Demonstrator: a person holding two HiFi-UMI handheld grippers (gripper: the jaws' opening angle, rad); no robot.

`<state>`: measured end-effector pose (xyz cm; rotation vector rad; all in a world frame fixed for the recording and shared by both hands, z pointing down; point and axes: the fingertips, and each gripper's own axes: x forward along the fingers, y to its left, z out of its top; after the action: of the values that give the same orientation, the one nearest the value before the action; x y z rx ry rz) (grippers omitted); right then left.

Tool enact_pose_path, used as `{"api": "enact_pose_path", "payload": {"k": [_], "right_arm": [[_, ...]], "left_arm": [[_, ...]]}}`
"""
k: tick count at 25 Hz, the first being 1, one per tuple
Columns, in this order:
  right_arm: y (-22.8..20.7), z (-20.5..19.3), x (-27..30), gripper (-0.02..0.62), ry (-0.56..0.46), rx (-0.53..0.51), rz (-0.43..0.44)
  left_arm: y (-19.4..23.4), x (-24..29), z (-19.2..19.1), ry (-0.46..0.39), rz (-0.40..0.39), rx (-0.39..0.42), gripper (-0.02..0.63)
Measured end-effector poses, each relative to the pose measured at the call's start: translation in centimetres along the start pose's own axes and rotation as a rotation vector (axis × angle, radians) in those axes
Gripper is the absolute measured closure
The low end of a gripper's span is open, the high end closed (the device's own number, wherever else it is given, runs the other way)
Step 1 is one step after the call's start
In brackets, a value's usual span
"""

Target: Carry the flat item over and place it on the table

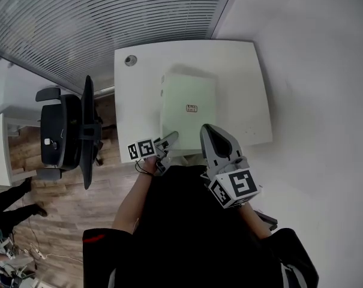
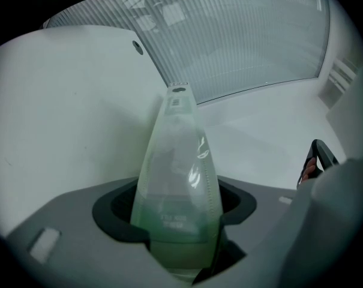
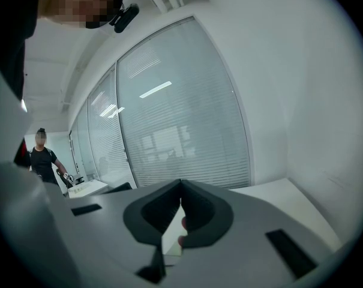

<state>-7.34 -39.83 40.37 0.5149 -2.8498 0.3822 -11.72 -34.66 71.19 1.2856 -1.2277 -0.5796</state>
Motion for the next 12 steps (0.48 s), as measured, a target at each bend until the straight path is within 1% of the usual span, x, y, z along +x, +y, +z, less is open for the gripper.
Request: {"api": "enact_pose_path", "payload": {"k": [4,9,12], "right_arm": [[0.2,-0.2,0.2,0.594,-0.001,-0.005,0.004],[-0.5,-0.2,0.0,0.594,-0.006,0.003,-0.011],[-1.0,-0.4,0.0,0.594,-0.008,0.009,-0.024]], "left_arm": [[0.7,0.1,0.2,0.0,0.025,0.004,0.314],[2.3,0.3,0.7,-0.014,0.121,0.02,0.268],[3.1,0.4,0.8,-0.018,0.156,0.027,0.253]]}}
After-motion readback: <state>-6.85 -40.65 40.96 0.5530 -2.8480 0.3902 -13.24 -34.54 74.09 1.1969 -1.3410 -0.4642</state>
